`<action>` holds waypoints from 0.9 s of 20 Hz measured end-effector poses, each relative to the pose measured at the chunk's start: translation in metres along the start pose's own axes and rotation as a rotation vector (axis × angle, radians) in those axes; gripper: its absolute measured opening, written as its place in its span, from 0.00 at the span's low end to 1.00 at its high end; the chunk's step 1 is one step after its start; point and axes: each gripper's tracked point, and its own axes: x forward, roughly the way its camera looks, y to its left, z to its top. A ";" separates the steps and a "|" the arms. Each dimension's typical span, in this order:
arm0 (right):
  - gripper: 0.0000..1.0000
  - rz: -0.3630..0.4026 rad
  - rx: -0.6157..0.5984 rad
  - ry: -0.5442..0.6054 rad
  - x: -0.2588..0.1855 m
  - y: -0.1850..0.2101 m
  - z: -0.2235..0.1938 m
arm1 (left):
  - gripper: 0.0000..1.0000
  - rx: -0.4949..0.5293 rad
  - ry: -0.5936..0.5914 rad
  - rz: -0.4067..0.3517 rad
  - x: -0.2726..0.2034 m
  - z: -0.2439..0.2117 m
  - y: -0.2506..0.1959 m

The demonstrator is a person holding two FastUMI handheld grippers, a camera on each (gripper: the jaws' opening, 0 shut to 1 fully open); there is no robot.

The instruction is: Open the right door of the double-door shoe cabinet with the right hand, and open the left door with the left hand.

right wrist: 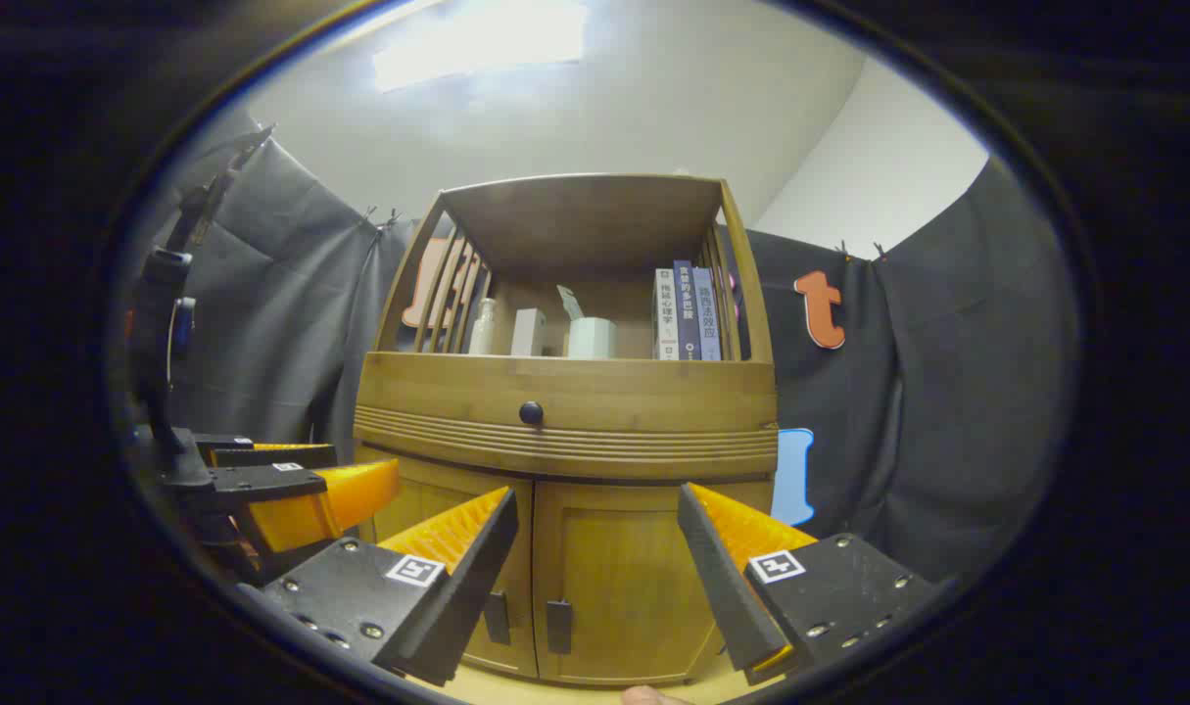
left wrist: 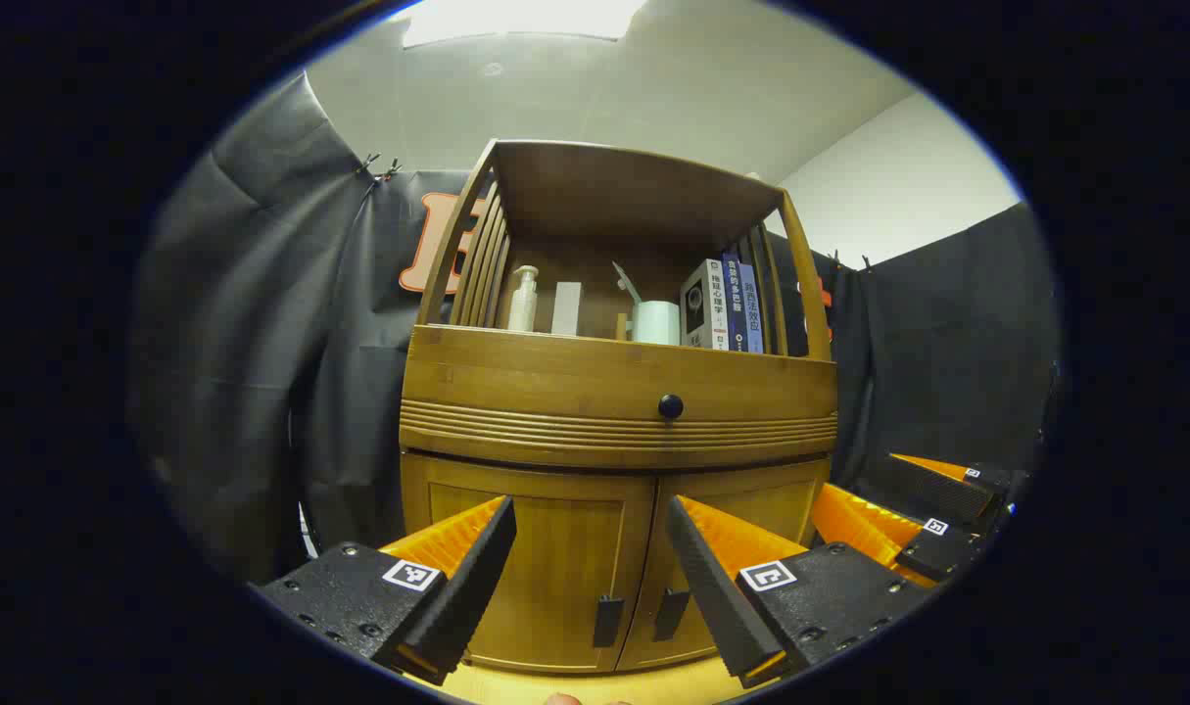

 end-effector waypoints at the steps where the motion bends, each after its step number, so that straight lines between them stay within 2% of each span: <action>1: 0.97 0.002 -0.001 0.002 -0.001 0.002 -0.001 | 0.92 -0.001 0.002 0.003 -0.001 -0.001 0.001; 12: 0.97 0.055 0.003 0.018 0.003 0.024 -0.009 | 0.92 -0.002 0.012 0.070 -0.012 -0.002 0.027; 18: 0.97 0.056 -0.003 0.038 0.006 0.025 -0.026 | 0.92 -0.006 0.005 0.090 -0.015 0.002 0.033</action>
